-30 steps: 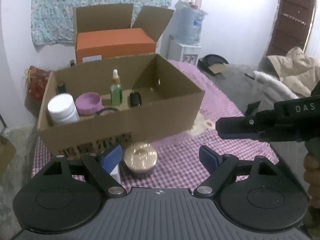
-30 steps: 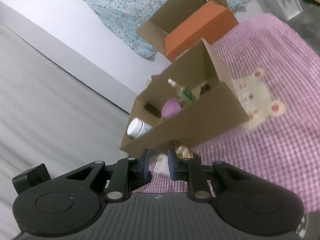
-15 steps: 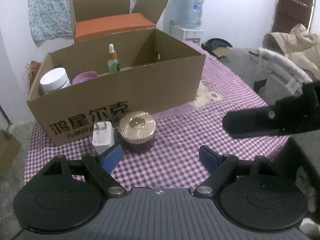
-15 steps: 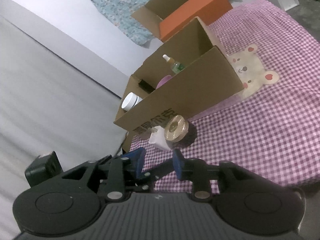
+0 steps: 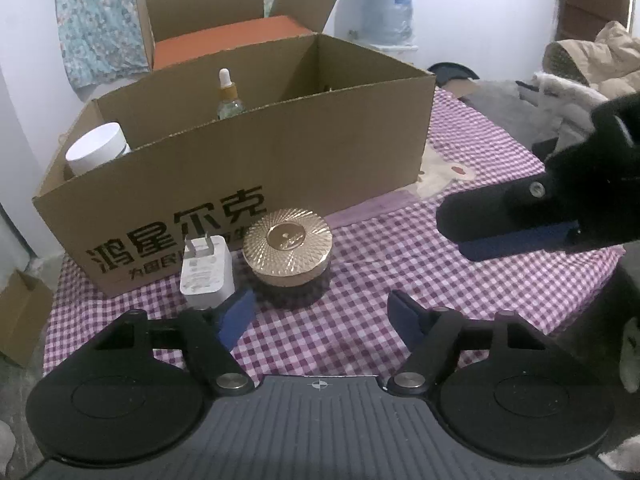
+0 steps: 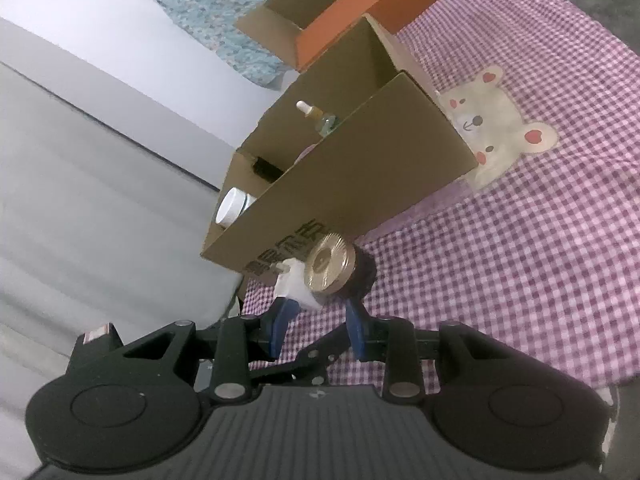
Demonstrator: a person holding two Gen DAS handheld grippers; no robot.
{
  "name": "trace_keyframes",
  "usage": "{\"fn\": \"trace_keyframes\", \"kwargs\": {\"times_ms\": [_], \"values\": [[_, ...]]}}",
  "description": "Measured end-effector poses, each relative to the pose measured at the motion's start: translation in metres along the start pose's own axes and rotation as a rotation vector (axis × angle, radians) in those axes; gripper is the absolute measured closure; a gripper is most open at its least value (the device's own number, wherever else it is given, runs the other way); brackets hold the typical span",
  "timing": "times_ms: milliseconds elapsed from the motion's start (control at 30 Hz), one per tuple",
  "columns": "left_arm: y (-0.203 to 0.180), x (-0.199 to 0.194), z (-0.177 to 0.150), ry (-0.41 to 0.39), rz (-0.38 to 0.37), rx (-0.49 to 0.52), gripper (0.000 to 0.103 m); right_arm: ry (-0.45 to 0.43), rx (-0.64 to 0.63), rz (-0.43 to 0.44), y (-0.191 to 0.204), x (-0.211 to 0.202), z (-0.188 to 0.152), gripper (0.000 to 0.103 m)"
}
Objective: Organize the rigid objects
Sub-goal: 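Close the right gripper on the gold-lidded jar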
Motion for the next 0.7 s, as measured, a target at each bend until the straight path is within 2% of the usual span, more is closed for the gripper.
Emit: {"fn": "trace_keyframes", "kwargs": {"times_ms": [267,700], "values": [[0.005,0.014,0.002,0.011,0.002,-0.005,0.036,0.007,0.006,-0.004,-0.010,0.027,0.021,0.069],[0.012,0.032,0.014,0.008,0.001,-0.022,0.039,0.119,-0.038,-0.026,-0.018,0.096,0.038,0.070]]}}
Point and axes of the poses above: each gripper's, at about its wrist camera, not at the fingertips, and x roughly the way its jaws point, y to its left, z to its top, the point moved 10 cm from there along x, roughly the way its jaws point, and after that the axes turned 1 degree about z, right-handed, at the moved point
